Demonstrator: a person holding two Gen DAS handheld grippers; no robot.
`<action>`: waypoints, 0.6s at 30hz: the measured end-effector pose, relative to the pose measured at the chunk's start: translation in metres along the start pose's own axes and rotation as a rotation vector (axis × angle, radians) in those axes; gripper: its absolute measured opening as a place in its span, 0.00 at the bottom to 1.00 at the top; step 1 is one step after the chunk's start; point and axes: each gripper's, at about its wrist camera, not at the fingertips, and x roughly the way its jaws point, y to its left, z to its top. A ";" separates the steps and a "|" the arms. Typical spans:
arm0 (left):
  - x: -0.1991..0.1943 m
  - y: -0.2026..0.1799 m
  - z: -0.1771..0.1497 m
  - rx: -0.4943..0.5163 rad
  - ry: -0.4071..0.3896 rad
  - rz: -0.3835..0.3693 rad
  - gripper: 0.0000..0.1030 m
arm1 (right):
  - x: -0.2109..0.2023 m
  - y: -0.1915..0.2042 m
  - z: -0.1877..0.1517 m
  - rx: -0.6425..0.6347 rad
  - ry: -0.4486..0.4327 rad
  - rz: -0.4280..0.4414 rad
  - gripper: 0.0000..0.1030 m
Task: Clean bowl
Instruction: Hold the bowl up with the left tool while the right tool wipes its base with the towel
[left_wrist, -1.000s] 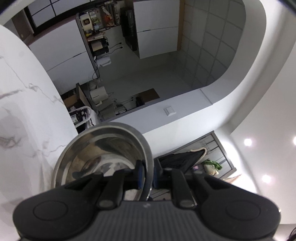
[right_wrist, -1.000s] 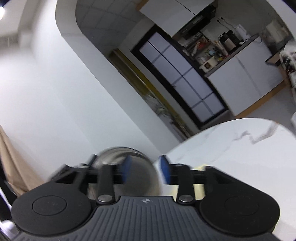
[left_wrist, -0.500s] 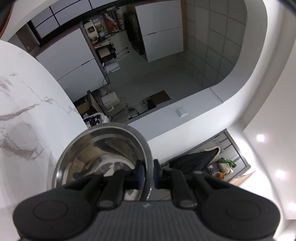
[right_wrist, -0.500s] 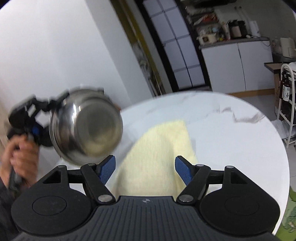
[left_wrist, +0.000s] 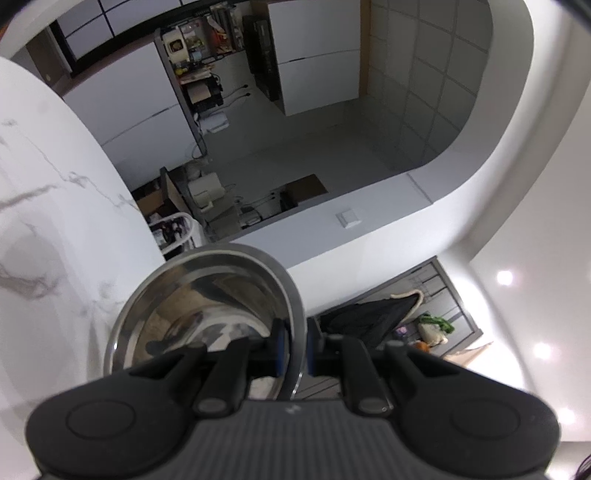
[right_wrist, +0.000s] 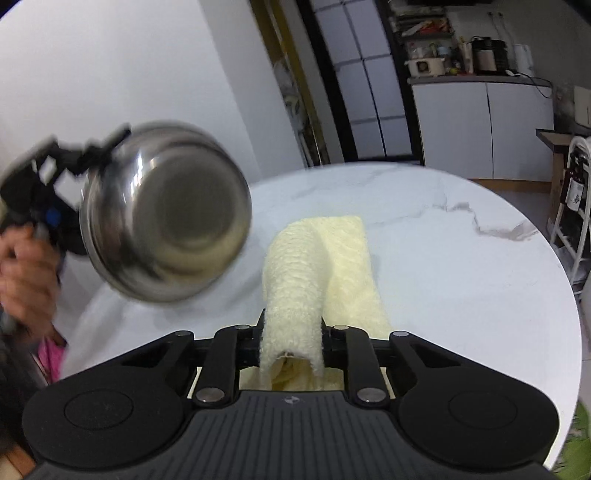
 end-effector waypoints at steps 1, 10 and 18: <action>0.003 0.001 -0.001 -0.012 0.003 -0.021 0.11 | -0.002 0.001 0.001 0.014 -0.019 0.018 0.20; 0.007 -0.005 -0.005 -0.021 0.009 -0.091 0.13 | -0.008 0.026 0.005 -0.018 -0.128 0.074 0.20; -0.010 -0.001 -0.002 -0.028 -0.061 -0.085 0.15 | -0.012 0.058 0.002 -0.115 -0.138 0.186 0.20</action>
